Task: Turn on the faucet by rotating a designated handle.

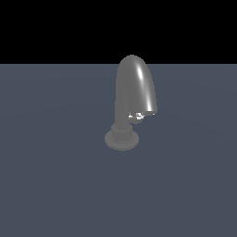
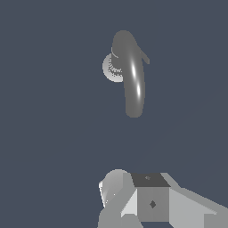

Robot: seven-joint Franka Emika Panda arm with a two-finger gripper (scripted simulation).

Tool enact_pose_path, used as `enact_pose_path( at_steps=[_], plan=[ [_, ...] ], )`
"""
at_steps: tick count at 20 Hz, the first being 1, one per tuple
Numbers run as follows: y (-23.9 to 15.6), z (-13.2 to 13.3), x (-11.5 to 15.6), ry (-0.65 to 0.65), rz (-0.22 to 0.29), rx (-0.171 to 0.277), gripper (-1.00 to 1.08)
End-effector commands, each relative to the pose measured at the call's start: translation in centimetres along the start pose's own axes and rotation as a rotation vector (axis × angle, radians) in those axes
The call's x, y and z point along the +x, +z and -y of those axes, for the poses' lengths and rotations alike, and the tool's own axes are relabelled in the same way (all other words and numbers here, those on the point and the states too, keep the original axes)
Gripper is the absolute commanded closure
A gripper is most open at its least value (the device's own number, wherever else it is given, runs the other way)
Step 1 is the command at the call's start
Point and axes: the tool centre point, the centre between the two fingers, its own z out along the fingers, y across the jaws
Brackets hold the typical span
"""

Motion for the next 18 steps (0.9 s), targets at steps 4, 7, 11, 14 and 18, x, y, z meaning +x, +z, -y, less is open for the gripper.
enact_pose_path(
  at_steps=[4,7,11,14,18],
  plan=[
    [0.0,0.0,0.1,0.003,0.004,0.001,1.08],
    [0.0,0.1,0.4,0.011,0.014,0.004,1.08],
    [0.0,0.3,1.1,0.031,0.039,0.012,1.08],
    [0.0,0.4,1.9,0.052,0.067,0.020,1.08],
    [0.1,0.6,3.4,0.090,0.116,0.035,1.08]
  ],
)
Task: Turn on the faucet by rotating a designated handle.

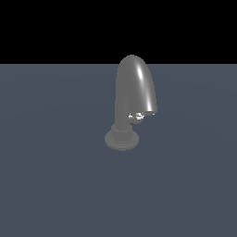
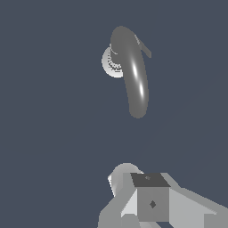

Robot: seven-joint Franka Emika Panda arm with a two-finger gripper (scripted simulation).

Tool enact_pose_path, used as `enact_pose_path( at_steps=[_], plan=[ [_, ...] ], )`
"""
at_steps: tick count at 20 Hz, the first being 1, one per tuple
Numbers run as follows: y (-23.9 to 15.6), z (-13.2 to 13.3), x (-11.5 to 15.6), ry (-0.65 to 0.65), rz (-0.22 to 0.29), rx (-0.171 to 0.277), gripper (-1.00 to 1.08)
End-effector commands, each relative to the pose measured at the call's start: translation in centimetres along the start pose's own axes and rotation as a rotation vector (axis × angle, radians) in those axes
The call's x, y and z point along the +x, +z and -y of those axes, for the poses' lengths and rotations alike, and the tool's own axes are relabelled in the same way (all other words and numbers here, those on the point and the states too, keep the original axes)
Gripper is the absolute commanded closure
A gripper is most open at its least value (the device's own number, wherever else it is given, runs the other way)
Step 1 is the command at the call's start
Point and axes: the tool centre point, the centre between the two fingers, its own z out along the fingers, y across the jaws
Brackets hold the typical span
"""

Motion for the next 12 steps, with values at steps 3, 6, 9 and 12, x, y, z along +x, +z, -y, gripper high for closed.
enact_pose_path(
  at_steps=[3,6,9,12],
  plan=[
    [0.0,0.4,1.9,0.050,0.065,0.020,1.08],
    [0.1,0.6,3.3,0.089,0.115,0.035,1.08],
    [0.2,0.8,4.8,0.129,0.166,0.050,1.08],
    [0.4,0.9,6.3,0.169,0.218,0.066,1.08]
  ],
)
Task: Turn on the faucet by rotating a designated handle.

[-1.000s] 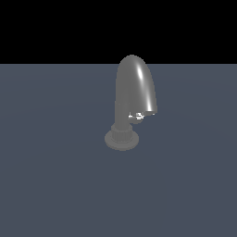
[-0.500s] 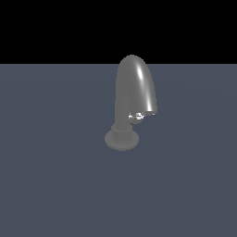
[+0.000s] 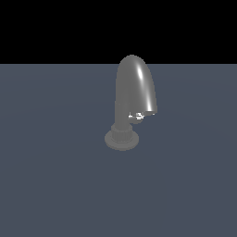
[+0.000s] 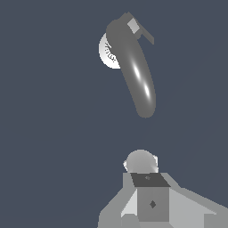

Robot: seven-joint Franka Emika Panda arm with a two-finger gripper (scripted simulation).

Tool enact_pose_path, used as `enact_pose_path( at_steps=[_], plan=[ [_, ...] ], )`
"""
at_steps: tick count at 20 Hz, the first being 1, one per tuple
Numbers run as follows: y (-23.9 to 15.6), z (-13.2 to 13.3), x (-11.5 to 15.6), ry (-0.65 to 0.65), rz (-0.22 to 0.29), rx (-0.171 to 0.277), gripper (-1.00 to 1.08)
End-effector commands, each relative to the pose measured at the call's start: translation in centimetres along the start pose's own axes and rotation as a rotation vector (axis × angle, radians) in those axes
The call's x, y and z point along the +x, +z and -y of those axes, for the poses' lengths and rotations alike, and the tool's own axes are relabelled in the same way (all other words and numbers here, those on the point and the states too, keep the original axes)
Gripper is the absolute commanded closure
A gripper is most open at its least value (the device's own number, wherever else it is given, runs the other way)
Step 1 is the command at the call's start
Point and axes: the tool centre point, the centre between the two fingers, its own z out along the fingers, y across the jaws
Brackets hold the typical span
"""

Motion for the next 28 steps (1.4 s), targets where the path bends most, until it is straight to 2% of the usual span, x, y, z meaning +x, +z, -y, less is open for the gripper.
enact_pose_path(
  at_steps=[1,15,28],
  plan=[
    [0.0,0.3,1.3,0.034,0.044,0.013,1.08],
    [0.8,0.9,8.5,0.230,0.296,0.090,1.08],
    [3.3,0.3,15.3,0.422,0.547,0.167,1.08]
  ],
)
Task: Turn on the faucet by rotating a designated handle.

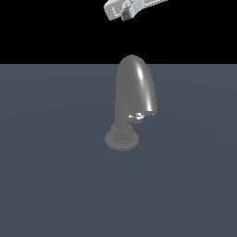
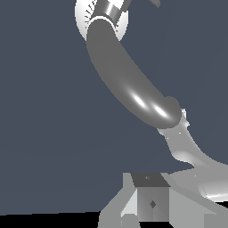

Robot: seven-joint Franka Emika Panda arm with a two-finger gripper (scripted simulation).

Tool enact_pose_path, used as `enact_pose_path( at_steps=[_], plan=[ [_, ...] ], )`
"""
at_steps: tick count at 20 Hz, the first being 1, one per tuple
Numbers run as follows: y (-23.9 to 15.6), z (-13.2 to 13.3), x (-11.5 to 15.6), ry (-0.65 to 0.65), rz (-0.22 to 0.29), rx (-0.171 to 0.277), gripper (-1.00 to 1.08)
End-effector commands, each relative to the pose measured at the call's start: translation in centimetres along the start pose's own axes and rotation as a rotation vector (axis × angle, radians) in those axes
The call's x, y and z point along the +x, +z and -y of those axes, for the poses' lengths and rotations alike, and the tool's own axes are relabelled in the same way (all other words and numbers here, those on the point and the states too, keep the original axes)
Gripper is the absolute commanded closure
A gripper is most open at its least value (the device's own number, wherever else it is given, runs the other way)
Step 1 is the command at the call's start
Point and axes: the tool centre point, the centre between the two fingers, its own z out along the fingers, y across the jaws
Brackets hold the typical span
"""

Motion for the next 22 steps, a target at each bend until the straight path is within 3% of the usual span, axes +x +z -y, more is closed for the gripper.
enact_pose_path(
  at_steps=[1,22],
  plan=[
    [-0.1,0.3,1.4,0.038,0.051,0.015,1.08],
    [2.3,0.4,13.9,0.379,0.497,0.156,1.08]
  ],
)
